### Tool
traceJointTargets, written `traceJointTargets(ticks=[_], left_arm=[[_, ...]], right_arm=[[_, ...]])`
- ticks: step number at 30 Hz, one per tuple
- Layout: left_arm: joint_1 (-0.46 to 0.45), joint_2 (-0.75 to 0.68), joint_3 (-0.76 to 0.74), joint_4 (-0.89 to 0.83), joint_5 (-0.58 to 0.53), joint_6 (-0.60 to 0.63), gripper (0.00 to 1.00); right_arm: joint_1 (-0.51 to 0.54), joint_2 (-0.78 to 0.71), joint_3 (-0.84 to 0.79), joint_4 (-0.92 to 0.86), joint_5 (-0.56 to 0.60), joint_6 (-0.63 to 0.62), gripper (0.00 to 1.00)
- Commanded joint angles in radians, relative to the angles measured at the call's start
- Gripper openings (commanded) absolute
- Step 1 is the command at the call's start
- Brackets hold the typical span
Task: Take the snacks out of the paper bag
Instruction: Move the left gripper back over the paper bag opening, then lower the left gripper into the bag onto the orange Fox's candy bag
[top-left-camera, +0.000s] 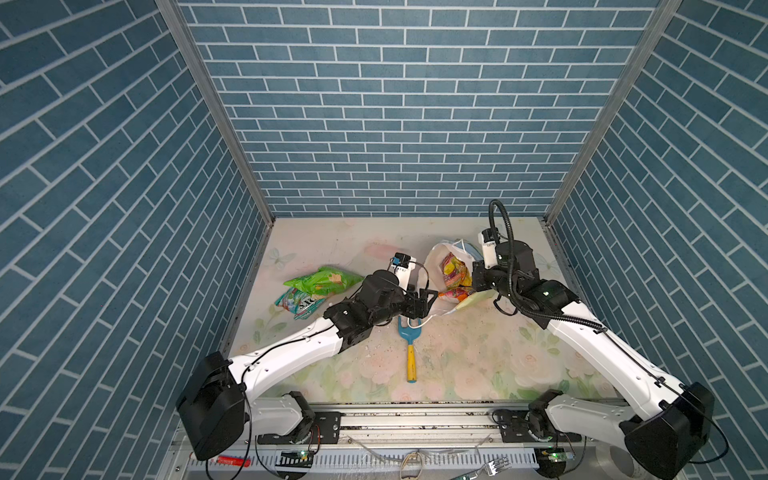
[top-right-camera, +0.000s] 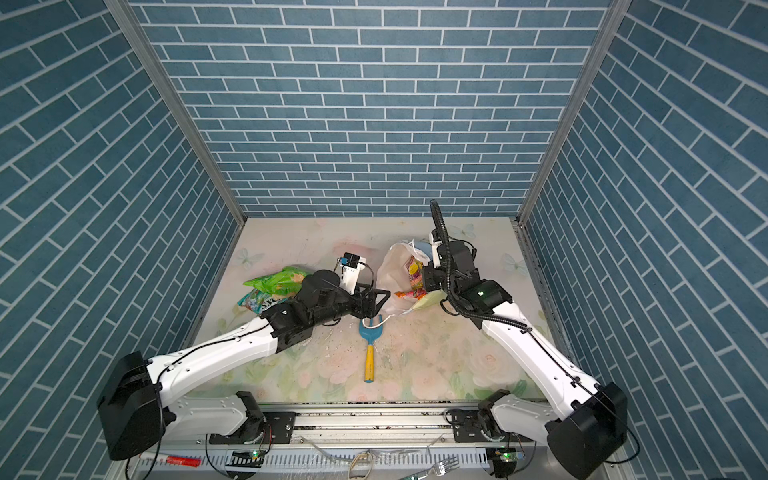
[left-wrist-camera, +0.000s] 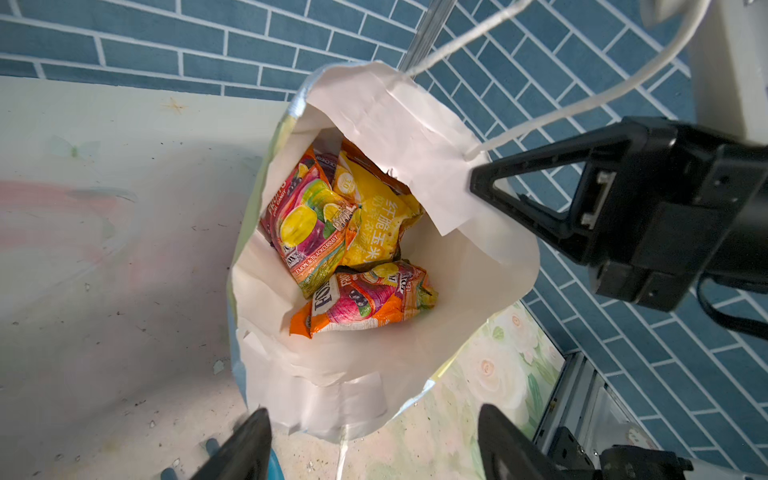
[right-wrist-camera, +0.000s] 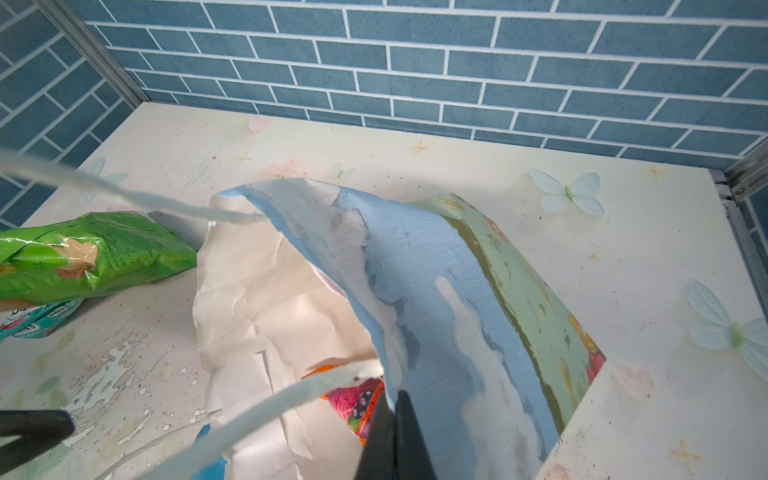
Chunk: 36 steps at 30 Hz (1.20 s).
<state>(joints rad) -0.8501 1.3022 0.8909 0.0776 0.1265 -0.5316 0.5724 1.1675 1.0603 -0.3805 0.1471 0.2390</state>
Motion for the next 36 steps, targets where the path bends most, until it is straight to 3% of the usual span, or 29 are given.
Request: traceJointTargets(ticks=[1, 14, 36], left_arm=[[-0.006, 0.040, 0.034, 0.037, 0.025, -0.022, 0.75], [-0.015, 0.193, 0.113, 0.052, 0.061, -0.026, 0.69], [-0.015, 0.388, 0.226, -0.009, -0.019, 0.050, 0.63]], right_arm=[[-0.001, -0.014, -0.024, -0.009, 0.001, 0.041, 0.00], [0.000, -0.013, -0.048, 0.017, -0.007, 0.054, 0.00], [-0.001, -0.023, -0.074, 0.040, -0.009, 0.068, 0.00]])
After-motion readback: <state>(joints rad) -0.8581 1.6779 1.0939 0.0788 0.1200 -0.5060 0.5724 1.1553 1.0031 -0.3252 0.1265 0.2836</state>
